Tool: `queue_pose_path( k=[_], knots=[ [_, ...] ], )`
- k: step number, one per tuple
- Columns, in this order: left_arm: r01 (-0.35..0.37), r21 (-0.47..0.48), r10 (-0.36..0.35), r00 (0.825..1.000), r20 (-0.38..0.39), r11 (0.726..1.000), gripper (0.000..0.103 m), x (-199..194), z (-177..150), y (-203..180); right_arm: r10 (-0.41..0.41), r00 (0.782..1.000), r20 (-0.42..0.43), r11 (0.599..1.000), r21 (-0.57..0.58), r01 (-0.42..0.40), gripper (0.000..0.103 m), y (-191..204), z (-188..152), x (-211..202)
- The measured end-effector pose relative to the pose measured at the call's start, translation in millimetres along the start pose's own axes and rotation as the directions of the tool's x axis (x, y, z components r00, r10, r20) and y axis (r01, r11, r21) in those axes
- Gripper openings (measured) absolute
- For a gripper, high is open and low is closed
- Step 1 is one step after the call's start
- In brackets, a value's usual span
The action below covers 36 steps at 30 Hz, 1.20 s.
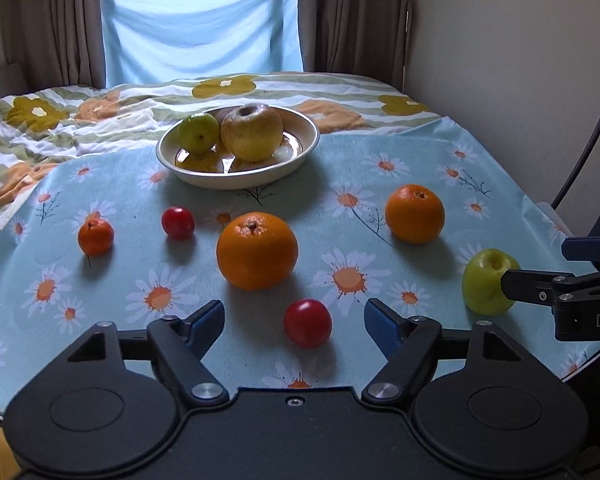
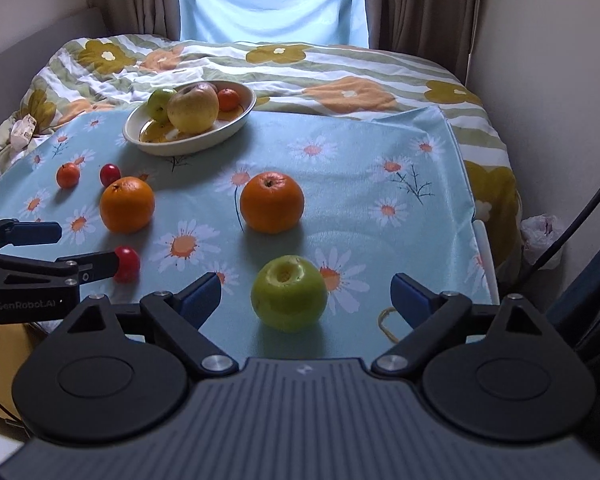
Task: Organize fruits
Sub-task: 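Grasp a red cherry tomato with the left gripper while the right grasps a green apple, then carry the tomato in the left gripper while the right carries the green apple to the bowl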
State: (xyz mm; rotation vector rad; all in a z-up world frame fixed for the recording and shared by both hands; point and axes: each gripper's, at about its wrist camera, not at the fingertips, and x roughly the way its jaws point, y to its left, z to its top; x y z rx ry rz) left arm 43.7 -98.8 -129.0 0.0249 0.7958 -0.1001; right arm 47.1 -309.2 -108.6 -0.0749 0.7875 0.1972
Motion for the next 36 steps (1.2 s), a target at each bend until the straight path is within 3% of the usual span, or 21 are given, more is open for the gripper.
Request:
queue_pose_path(
  k=[3, 8, 11, 13, 27, 32, 36],
  knots=[
    [0.001, -0.010, -0.001, 1.000, -0.021, 1.000, 0.072, 14.3, -3.0, -0.8, 0.003, 1.000, -0.018, 1.000, -0.001, -0.003, 0.102, 1.1, -4.9, 11.6],
    [0.008, 0.008, -0.008, 0.999, -0.052, 1.000, 0.058, 32.5, -4.7, -6.7, 0.010, 0.999, -0.038, 1.000, 0.007, -0.010, 0.098, 0.6, -9.7, 24.4],
    [0.008, 0.015, -0.007, 0.998, -0.062, 1.000, 0.047, 36.2, -6.5, -9.0, 0.012, 0.999, -0.046, 1.000, 0.008, -0.012, 0.096, -0.3, -9.7, 28.5],
    [-0.004, 0.027, 0.006, 0.998, -0.058, 1.000, 0.035, 35.9, -7.1, -9.7, 0.014, 0.999, -0.047, 1.000, 0.009, -0.013, 0.095, -1.2, -9.0, 30.7],
    [-0.008, 0.048, 0.011, 0.998, -0.062, 0.999, 0.034, 31.2, -11.6, -7.9, 0.020, 0.998, -0.056, 1.000, 0.000, -0.020, 0.083, 0.5, -9.9, 44.6],
    [-0.006, 0.046, 0.009, 0.998, -0.062, 0.999, 0.034, 30.0, -13.5, -6.0, 0.038, 0.998, -0.058, 0.999, -0.007, -0.039, 0.068, 4.4, -11.1, 48.4],
    [-0.010, 0.040, 0.012, 0.998, -0.062, 0.999, 0.034, 28.2, -15.5, -4.2, 0.033, 0.998, -0.049, 0.999, -0.018, -0.034, 0.068, 7.6, -11.3, 47.9]
  ],
)
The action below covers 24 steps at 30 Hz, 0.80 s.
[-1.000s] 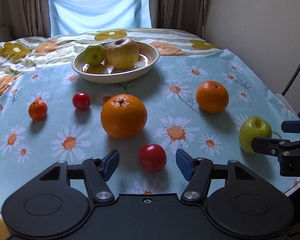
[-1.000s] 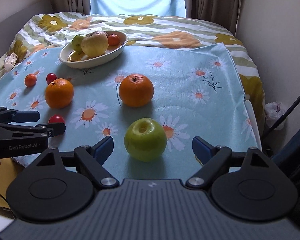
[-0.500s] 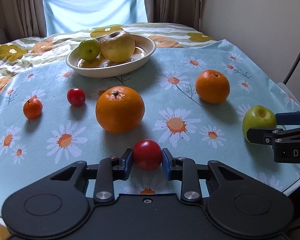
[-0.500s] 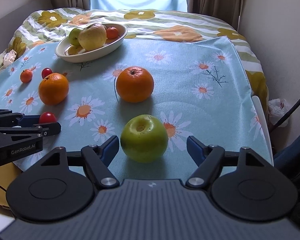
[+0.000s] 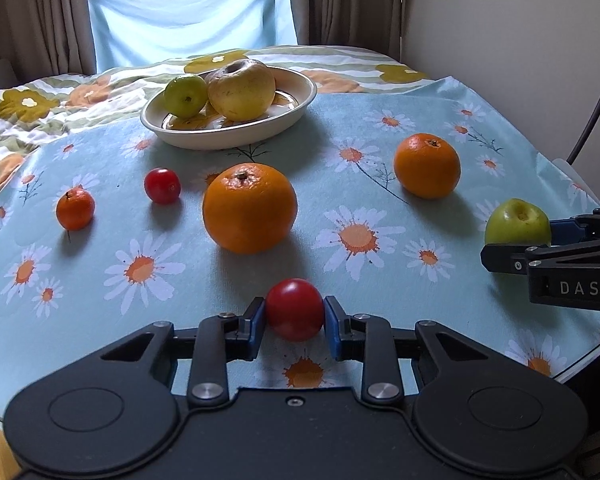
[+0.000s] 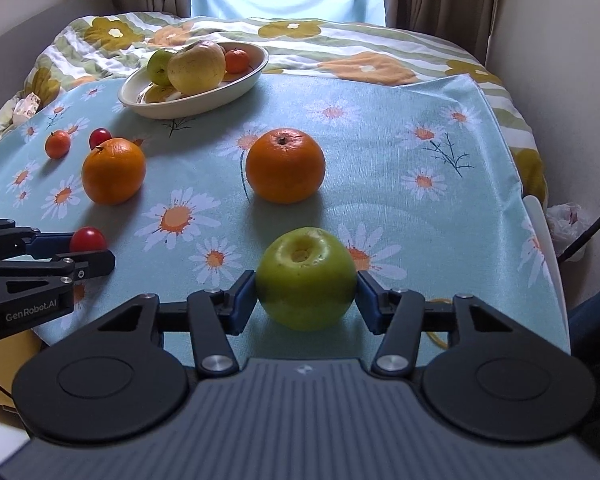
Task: Organize fruits
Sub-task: 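Carry the tomato in the left gripper while the right carries the green apple to the bowl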
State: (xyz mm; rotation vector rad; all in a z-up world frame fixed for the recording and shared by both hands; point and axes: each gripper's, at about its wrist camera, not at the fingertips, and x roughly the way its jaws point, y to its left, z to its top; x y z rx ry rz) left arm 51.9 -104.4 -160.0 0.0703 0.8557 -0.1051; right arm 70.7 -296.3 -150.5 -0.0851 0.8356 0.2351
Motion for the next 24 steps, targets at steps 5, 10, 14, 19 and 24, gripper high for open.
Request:
queue_pose_path(
  k=[5, 10, 14, 19, 24],
  knots=[
    [-0.011, -0.017, 0.011, 1.000, 0.003, 1.000, 0.034, -7.4, -2.6, 5.9, 0.013, 1.000, 0.013, 1.000, -0.006, -0.013, 0.068, 3.2, 1.8, -4.9],
    [-0.025, -0.029, 0.025, 0.999, 0.020, 0.999, 0.034, -22.9, -2.0, 11.2, 0.030, 0.999, 0.033, 0.999, -0.016, -0.029, 0.068, 10.6, 6.9, -14.3],
    [-0.037, -0.040, 0.038, 0.998, 0.040, 0.999, 0.034, -39.7, 2.2, 15.6, 0.046, 0.998, 0.049, 0.999, -0.024, -0.045, 0.068, 17.3, 12.4, -23.7],
    [-0.054, -0.054, 0.058, 0.995, 0.082, 0.997, 0.034, -66.7, 11.9, 21.0, 0.061, 0.996, 0.070, 0.997, -0.042, -0.058, 0.068, 26.8, 24.6, -42.1],
    [-0.070, -0.082, 0.078, 0.992, 0.100, 0.994, 0.034, -87.9, 26.4, 31.0, 0.074, 0.995, 0.073, 0.996, -0.063, -0.069, 0.068, 37.5, 44.1, -58.8]
  ],
)
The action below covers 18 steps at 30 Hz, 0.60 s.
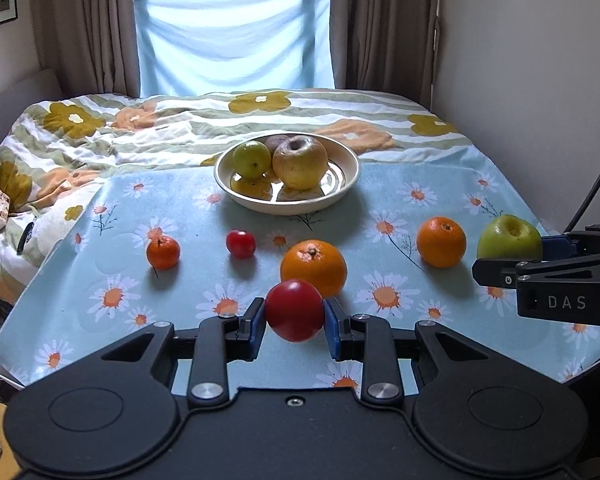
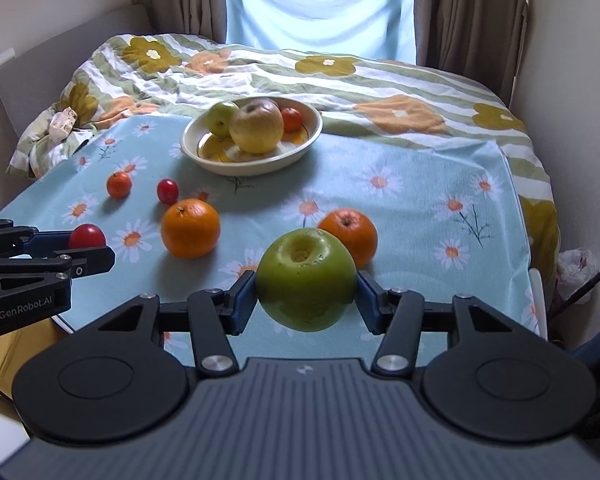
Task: Organize fruits
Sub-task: 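Carry the tomato in the left gripper while the right carries the green apple to the bowl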
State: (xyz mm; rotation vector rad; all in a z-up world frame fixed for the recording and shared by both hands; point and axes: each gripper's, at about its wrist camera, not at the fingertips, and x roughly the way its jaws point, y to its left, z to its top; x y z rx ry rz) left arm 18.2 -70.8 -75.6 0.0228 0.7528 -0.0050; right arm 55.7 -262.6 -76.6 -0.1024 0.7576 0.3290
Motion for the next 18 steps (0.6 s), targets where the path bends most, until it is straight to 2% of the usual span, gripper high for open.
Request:
queue_pose_path(
  k=[10, 18],
  knots=[
    [-0.018, -0.019, 0.020, 0.996, 0.084, 1.000, 0.034, -18.3, 49.8, 36.1, 0.037, 0.999, 0.038, 0.999, -0.030, -0.035, 0.068, 26.9, 55.6, -9.6],
    [0.020, 0.023, -0.023, 0.994, 0.106, 1.000, 0.034, 4.7, 89.6, 63.9, 0.012, 0.998, 0.065, 1.000, 0.004, -0.012, 0.068, 40.1, 99.7, 7.6]
  ],
)
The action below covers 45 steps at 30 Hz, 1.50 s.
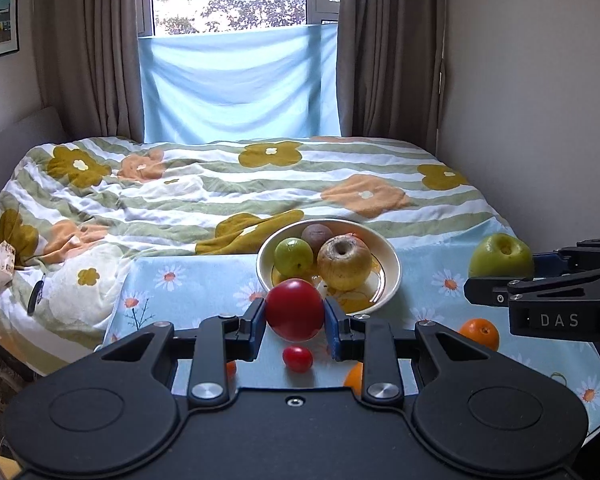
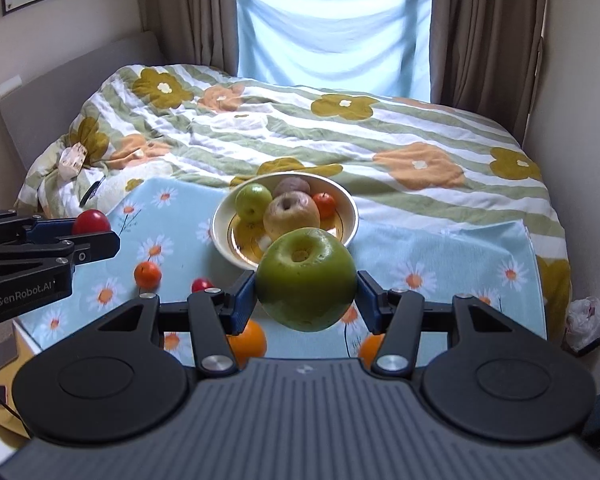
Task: Organize fruits
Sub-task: 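Carry the tomato in the left gripper while the right carries the green apple to the bowl, then open the left gripper over the bowl while the right gripper releases the green apple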
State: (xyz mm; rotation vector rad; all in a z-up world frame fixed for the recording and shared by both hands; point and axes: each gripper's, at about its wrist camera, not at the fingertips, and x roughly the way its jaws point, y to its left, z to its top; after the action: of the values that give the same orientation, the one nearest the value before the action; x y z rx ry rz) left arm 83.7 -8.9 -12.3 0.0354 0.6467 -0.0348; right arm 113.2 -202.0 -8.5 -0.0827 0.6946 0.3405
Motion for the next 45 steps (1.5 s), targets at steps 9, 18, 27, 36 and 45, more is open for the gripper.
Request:
queue_pose_path(
  k=[9, 18, 27, 36, 45],
  knots=[
    [0.084, 0.060, -0.082, 0.996, -0.031, 0.995, 0.034, 57.5, 30.8, 20.8, -0.052, 0.999, -0.013, 0.996, 0.065, 0.053, 0.068, 6.7, 32.6, 42.6],
    [0.172, 0.118, -0.162, 0.983, -0.092, 0.978, 0.034, 118.4, 44.8, 26.7, -0.118, 0.992, -0.041, 0.984, 0.126, 0.122, 0.068, 3.4, 52.5, 91.1],
    [0.233, 0.167, -0.204, 0.964, -0.173, 0.958, 0.034, 173.2, 38.3, 27.5, -0.155, 0.985, -0.081, 0.969, 0.180, 0.168, 0.068, -0.6, 56.8, 131.7],
    [0.288, 0.210, -0.234, 0.940, -0.248, 0.934, 0.034, 208.9, 24.8, 18.6, -0.187, 0.976, -0.112, 0.951, 0.227, 0.208, 0.068, -10.1, 50.5, 151.9],
    [0.301, 0.222, -0.258, 0.944, -0.204, 0.927, 0.096, 202.9, 24.6, 18.9, -0.200, 0.972, -0.121, 0.945, 0.238, 0.224, 0.068, -16.1, 51.3, 160.0]
  ],
)
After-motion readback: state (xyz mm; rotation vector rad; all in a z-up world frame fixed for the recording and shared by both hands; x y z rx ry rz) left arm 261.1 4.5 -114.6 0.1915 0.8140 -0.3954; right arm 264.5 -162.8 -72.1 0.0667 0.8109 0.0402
